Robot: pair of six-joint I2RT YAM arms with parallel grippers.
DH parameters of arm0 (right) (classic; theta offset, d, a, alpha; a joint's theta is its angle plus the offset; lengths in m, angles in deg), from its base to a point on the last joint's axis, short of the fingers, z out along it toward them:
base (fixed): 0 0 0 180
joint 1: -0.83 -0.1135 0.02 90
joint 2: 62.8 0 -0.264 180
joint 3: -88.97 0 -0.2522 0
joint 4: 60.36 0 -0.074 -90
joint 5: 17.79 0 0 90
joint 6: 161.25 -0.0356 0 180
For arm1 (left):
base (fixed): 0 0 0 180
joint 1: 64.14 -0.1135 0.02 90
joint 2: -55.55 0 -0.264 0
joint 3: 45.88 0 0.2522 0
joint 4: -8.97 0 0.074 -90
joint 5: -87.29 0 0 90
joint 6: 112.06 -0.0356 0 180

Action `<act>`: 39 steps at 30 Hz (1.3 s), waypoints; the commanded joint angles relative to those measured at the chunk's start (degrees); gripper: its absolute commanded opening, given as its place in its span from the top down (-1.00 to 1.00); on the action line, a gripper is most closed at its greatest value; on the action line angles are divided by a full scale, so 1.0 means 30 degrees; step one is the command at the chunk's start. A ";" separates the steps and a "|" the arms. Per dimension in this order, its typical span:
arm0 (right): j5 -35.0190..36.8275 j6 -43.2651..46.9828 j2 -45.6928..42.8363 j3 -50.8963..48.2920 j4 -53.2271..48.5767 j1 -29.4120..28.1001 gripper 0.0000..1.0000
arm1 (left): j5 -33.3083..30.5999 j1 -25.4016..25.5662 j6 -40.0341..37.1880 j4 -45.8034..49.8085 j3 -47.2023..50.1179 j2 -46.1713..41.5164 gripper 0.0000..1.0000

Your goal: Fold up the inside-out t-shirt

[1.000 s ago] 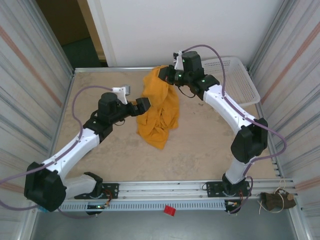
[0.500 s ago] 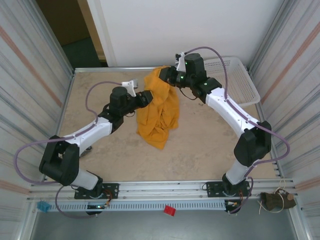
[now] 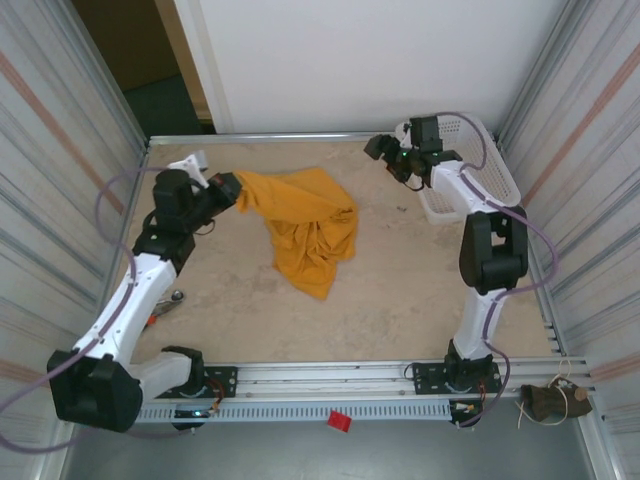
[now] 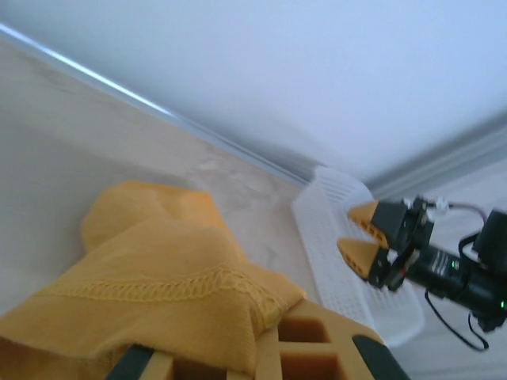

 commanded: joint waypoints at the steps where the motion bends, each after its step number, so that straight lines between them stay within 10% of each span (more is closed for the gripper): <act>1: 0.0869 0.1069 0.0691 0.0683 -0.1676 0.0534 -0.55 | 0.0227 -0.1339 -0.0449 0.2461 0.0881 -0.0571 1.00; 11: 0.4894 0.3940 0.0997 0.2753 -0.4678 0.2204 -0.57 | 0.0281 -0.2657 -0.0553 0.2821 0.0352 -0.0410 1.00; 15: 0.1264 0.4137 0.0457 0.2953 -0.4219 0.2252 -0.51 | 0.0522 -0.2634 -0.0598 0.2701 -0.0209 -0.0120 1.00; 28: 0.3001 0.2863 -0.6753 -0.9332 -0.1821 -0.5578 -0.30 | 0.1499 -0.2652 -0.0018 0.2259 -0.1711 0.0546 1.00; 39: 0.3694 0.2270 -0.2441 -0.6837 -0.1224 -0.7637 -0.12 | 0.1774 -0.2632 0.0167 0.1995 -0.1957 0.0871 1.00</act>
